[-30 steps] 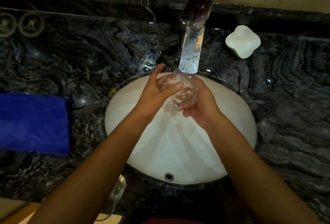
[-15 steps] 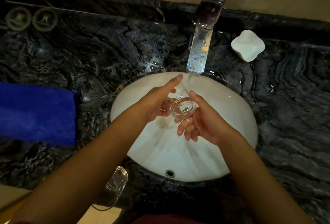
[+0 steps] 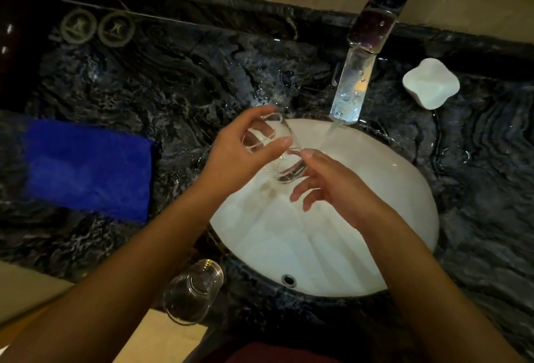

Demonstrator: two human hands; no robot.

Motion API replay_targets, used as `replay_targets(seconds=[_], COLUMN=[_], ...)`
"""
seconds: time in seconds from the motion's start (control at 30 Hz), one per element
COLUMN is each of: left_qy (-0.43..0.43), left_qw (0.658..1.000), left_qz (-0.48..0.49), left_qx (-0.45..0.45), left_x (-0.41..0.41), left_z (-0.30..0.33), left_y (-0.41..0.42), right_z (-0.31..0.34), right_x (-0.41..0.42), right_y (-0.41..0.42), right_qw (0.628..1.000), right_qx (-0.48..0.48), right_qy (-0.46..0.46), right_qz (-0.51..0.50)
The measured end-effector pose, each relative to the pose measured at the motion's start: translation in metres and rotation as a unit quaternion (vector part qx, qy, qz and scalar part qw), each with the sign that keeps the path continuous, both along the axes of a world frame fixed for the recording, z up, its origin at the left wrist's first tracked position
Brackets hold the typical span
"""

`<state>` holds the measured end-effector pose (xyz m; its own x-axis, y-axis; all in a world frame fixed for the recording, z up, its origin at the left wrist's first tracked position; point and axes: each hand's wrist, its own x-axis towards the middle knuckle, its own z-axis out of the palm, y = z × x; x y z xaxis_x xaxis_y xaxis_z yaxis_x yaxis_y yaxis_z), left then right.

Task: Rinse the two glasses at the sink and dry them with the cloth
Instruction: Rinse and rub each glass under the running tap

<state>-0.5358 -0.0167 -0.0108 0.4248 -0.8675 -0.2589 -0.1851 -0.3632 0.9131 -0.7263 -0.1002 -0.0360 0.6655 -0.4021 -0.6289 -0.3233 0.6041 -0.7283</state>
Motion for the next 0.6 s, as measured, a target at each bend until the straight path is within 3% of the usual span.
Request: replay_targets(seconds=[0.13,0.3,0.5,0.6], left_qy=[-0.133,-0.262,-0.32,-0.344], left_qw=[0.989,0.96,0.939,0.929], left_qz=[-0.064,-0.092,-0.105,-0.099], left_qx=[-0.026,0.039,0.071,0.092], left_x=[0.019,0.052,0.079,0.086], left_z=[0.013,0.017,0.013,0.009], left_y=[0.044,0.109,0.168,0.188], right_z=[-0.011,-0.024,-0.036,-0.036], right_x=[0.003,0.001,0.0,-0.004], right_y=[0.022,0.057,0.058,0.057], right_qw=[0.994,0.987,0.986,0.98], right_qx=[-0.057,-0.036,-0.025,-0.07], right_qy=[0.073,0.073,0.096,0.104], right_qz=[0.061,0.141,0.133,0.157])
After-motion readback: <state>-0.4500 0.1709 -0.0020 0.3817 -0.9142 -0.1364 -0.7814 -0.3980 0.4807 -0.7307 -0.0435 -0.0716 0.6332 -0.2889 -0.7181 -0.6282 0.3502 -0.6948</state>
